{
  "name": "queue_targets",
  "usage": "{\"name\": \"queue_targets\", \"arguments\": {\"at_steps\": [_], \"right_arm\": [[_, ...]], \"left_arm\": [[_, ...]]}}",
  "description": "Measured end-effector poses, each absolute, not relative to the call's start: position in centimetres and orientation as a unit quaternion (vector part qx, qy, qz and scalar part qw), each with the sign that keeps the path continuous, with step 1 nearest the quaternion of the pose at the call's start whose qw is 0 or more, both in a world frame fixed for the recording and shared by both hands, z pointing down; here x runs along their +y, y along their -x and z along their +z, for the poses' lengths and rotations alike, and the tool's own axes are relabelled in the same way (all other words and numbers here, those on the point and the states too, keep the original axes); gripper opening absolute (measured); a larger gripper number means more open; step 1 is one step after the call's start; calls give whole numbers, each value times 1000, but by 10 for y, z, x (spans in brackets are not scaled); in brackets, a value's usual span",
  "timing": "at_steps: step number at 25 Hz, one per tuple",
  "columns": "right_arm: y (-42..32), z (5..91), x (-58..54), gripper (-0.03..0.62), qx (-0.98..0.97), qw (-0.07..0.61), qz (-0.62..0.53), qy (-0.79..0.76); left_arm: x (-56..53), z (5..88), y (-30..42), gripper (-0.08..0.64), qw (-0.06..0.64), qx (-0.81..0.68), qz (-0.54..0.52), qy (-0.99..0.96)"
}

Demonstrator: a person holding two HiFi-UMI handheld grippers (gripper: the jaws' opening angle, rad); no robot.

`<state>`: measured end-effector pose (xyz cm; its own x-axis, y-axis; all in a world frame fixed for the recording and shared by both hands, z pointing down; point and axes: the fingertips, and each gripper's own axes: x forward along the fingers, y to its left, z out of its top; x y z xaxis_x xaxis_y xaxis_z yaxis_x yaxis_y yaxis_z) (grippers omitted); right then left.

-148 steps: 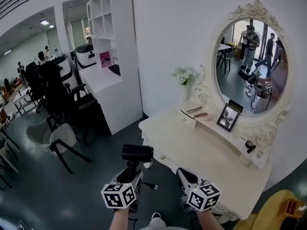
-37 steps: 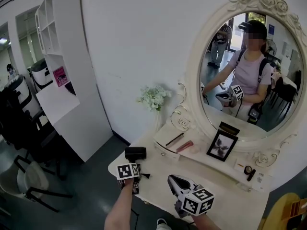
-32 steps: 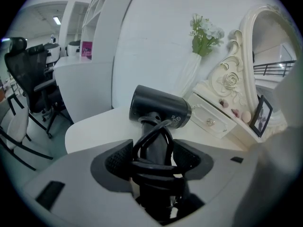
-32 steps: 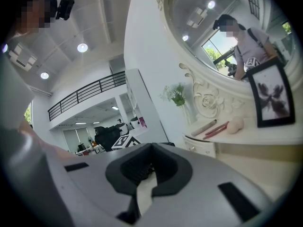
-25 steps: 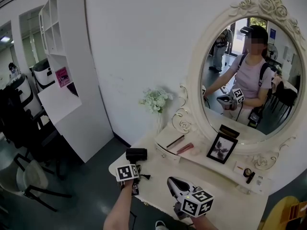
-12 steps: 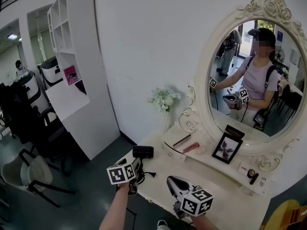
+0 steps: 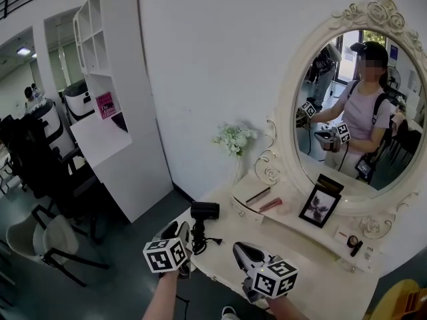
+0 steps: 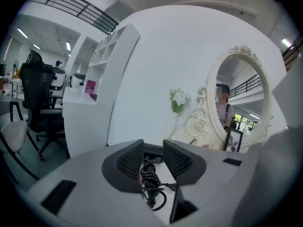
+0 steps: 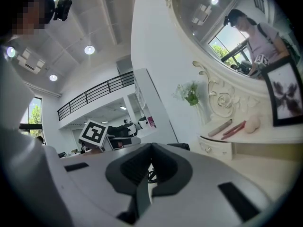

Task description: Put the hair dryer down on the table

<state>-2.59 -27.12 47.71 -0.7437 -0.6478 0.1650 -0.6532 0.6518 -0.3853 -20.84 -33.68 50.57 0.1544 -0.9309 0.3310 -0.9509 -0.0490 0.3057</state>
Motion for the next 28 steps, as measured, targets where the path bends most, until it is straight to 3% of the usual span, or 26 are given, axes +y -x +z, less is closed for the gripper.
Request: {"name": "queue_targets", "arguments": {"at_steps": [11,28], "right_arm": [[38,473,-265,2,-915,6,213,-342],[43,471,-256,2,-921,7,210,-329]], "left_arm": [[-298,496,218,35,205,-665,17,-718],[-252,506,213,1,220,-666,-1,-713]]}}
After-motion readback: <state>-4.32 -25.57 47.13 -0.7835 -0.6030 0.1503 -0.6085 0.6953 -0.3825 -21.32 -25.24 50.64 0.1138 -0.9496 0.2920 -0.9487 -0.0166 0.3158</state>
